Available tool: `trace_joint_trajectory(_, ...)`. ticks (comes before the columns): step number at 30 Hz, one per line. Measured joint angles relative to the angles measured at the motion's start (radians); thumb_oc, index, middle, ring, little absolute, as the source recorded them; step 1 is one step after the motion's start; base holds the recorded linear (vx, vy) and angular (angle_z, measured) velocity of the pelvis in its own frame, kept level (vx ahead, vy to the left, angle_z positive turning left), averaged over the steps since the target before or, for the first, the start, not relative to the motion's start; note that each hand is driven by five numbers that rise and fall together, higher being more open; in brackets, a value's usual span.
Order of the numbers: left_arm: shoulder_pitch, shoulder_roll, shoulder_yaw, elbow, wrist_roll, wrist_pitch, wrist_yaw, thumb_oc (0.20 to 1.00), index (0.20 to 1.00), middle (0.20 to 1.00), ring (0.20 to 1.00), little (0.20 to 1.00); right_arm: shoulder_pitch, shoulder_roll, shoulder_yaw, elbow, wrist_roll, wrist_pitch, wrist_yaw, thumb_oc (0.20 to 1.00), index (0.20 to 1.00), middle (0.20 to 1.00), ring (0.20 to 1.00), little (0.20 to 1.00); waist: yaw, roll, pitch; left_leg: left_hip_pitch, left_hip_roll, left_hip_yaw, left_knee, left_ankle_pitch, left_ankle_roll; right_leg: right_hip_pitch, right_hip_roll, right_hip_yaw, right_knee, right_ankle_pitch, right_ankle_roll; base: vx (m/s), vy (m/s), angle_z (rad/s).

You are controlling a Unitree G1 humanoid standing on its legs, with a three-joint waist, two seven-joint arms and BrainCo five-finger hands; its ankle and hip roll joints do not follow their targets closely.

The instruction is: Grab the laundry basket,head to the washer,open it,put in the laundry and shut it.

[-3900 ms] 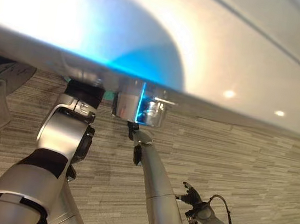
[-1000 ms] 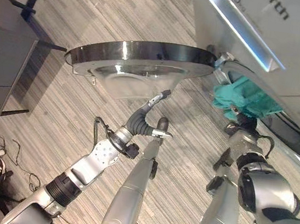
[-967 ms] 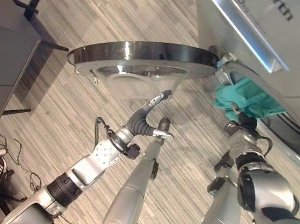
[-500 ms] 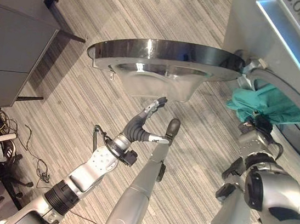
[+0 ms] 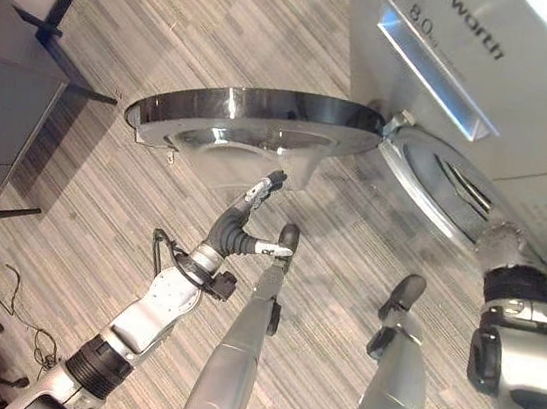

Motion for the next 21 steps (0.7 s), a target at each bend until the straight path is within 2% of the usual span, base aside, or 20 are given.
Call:
trace_joint_trajectory(1, 0.000, 0.003, -0.001, 0.003, -0.010, 0.000, -0.004, 1.000, 1.000, 1.000, 1.000, 1.000, 0.002, -0.003, 0.009, 0.008, -0.036, 0.005, -0.015, 0.200, 0.200, 0.200, 0.200, 0.200, -0.001, 0.000, 0.000, 0.000, -0.002, 0.000, 0.001, 0.000, 0.000, 0.001, -0.001, 0.001, -0.001, 0.001, 0.001, 0.00, 0.000, 0.00)
trace_joint_trajectory(2, -0.001, 0.014, -0.006, 0.005, -0.015, 0.000, -0.011, 1.000, 1.000, 1.000, 1.000, 1.000, 0.000, -0.028, 0.076, 0.045, -0.097, 0.030, -0.030, 0.771, 0.771, 0.771, 0.771, 0.771, -0.002, -0.002, 0.001, -0.001, -0.003, 0.004, 0.008, 0.000, 0.000, 0.001, -0.002, 0.009, -0.001, 0.002, 0.003, 0.00, 0.000, 0.00)
trace_joint_trajectory(3, -0.001, 0.019, -0.007, 0.006, -0.016, 0.000, -0.016, 1.000, 1.000, 1.000, 1.000, 1.000, -0.006, -0.037, 0.104, 0.075, -0.125, 0.049, -0.028, 1.000, 1.000, 1.000, 1.000, 1.000, -0.001, -0.002, 0.002, -0.001, -0.003, 0.005, 0.011, 0.000, 0.000, 0.001, -0.002, 0.011, -0.001, 0.002, 0.004, -0.01, -0.016, -0.04)
trace_joint_trajectory(5, -0.002, 0.029, -0.013, 0.006, -0.016, -0.001, -0.019, 1.000, 1.000, 1.000, 1.000, 1.000, -0.054, -0.076, 0.251, 0.225, -0.160, 0.095, 0.011, 1.000, 1.000, 1.000, 1.000, 1.000, 0.001, -0.002, 0.002, 0.001, -0.002, 0.007, 0.017, 0.000, 0.000, 0.002, -0.002, 0.012, 0.006, 0.003, 0.004, 0.00, 0.000, 0.00)
trace_joint_trajectory(6, -0.003, 0.028, -0.015, 0.007, -0.016, -0.001, -0.019, 1.000, 1.000, 1.000, 1.000, 1.000, -0.075, -0.076, 0.282, 0.280, -0.171, 0.123, 0.040, 1.000, 1.000, 1.000, 1.000, 1.000, 0.002, -0.002, 0.002, 0.002, -0.001, 0.006, 0.017, 0.000, 0.000, 0.002, -0.001, 0.013, 0.008, 0.004, 0.003, 0.01, -0.009, -0.04)
trace_joint_trajectory(7, -0.001, 0.024, -0.023, 0.011, -0.016, -0.001, -0.019, 1.000, 1.000, 1.000, 1.000, 1.000, -0.157, -0.065, 0.393, 0.427, -0.168, 0.190, 0.111, 1.000, 1.000, 1.000, 1.000, 1.000, -0.003, -0.002, 0.002, 0.000, 0.003, 0.011, 0.021, 0.000, 0.000, -0.001, 0.004, 0.015, 0.009, 0.009, 0.001, 0.02, -0.008, -0.06)
trace_joint_trajectory(11, 0.010, 0.024, -0.027, 0.014, -0.012, 0.001, -0.020, 1.000, 1.000, 1.000, 1.000, 1.000, -0.151, 0.013, 0.307, 0.318, -0.146, 0.200, 0.179, 1.000, 1.000, 1.000, 1.000, 1.000, -0.019, -0.008, -0.001, 0.002, 0.012, 0.017, 0.017, -0.007, 0.000, -0.005, 0.016, 0.028, 0.001, 0.007, -0.002, 0.01, 0.001, -0.09)
trace_joint_trajectory(15, 0.037, 0.022, -0.006, 0.011, -0.004, 0.002, -0.020, 1.000, 1.000, 1.000, 1.000, 1.000, -0.093, 0.084, 0.206, 0.219, -0.037, 0.164, 0.217, 1.000, 1.000, 1.000, 1.000, 1.000, -0.024, -0.025, -0.009, 0.005, 0.017, 0.019, 0.015, -0.005, 0.003, -0.007, 0.023, 0.032, 0.003, 0.010, -0.006, 0.00, 0.003, -0.03)
trace_joint_trajectory(18, 0.041, 0.020, 0.007, 0.014, 0.000, 0.003, -0.019, 1.000, 1.000, 1.000, 1.000, 1.000, -0.005, 0.119, 0.199, 0.130, -0.007, 0.151, 0.237, 1.000, 1.000, 1.000, 1.000, 1.000, -0.023, -0.043, -0.018, 0.005, 0.021, 0.020, 0.015, -0.004, 0.000, -0.006, 0.026, 0.031, 0.001, 0.009, -0.006, 0.00, 0.000, 0.00)
trace_joint_trajectory(21, 0.044, 0.002, 0.041, 0.018, 0.010, 0.008, -0.019, 1.000, 1.000, 1.000, 1.000, 1.000, 0.167, 0.160, 0.191, -0.050, -0.008, 0.130, 0.260, 1.000, 1.000, 1.000, 1.000, 1.000, -0.033, -0.055, -0.024, 0.006, 0.021, 0.023, 0.016, -0.007, -0.002, 0.000, 0.028, 0.031, -0.012, 0.010, -0.005, 0.00, 0.000, 0.00)
